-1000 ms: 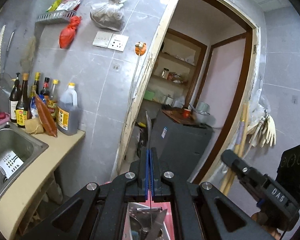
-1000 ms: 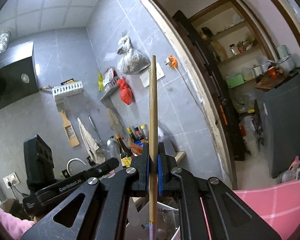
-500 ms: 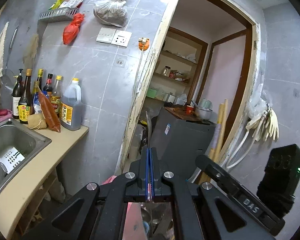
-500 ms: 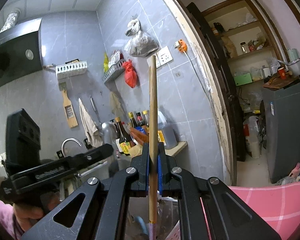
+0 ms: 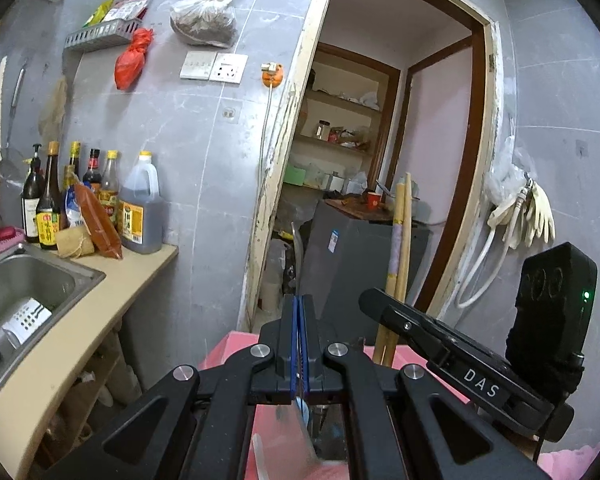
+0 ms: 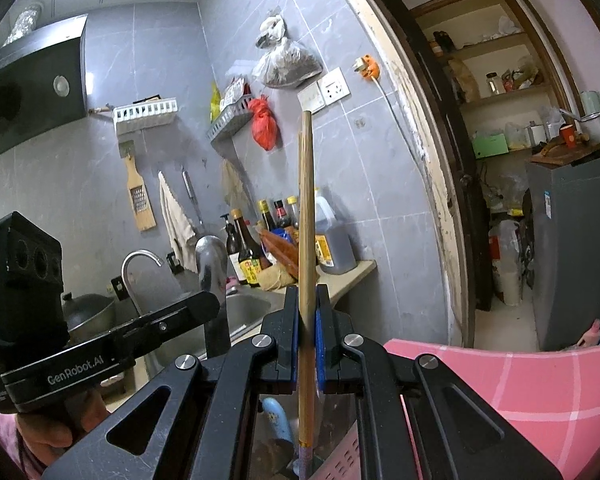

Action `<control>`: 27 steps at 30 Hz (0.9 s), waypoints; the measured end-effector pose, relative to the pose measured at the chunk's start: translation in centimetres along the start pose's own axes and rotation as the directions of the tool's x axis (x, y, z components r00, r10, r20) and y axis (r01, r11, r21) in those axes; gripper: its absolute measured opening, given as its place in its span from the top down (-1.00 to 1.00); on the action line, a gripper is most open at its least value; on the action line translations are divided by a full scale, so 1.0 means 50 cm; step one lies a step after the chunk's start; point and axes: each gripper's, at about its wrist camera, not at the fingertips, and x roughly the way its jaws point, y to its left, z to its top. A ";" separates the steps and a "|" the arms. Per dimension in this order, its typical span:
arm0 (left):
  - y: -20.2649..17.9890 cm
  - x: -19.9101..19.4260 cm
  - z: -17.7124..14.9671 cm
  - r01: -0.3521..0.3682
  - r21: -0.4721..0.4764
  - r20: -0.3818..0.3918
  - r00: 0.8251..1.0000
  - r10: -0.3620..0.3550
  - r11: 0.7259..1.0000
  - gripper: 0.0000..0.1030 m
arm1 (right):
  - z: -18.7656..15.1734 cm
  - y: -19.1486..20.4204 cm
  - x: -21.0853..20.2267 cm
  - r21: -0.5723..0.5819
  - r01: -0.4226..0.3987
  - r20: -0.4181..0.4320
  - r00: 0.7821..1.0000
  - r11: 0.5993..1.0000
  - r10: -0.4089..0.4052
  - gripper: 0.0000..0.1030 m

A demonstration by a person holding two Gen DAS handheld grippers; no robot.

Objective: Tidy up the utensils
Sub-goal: 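Carry the spatula and chopsticks up over the white holder with both tools, then open both tools above the white holder to drop the spatula and chopsticks in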

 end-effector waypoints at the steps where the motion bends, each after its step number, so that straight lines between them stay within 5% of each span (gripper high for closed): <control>1: 0.002 -0.001 -0.005 0.003 -0.005 -0.007 1.000 -0.003 1.000 0.96 | -0.003 0.000 -0.001 0.001 -0.004 -0.004 1.000 1.000 0.004 0.88; 16: 0.018 -0.008 -0.029 0.059 -0.050 -0.078 0.995 -0.063 0.997 0.92 | -0.032 -0.007 -0.010 0.049 0.016 -0.055 0.998 0.999 -0.013 0.81; 27: 0.025 -0.025 -0.027 0.052 -0.084 -0.075 0.995 -0.058 0.995 0.84 | -0.011 0.003 -0.040 0.057 0.065 -0.031 0.998 0.996 -0.063 0.27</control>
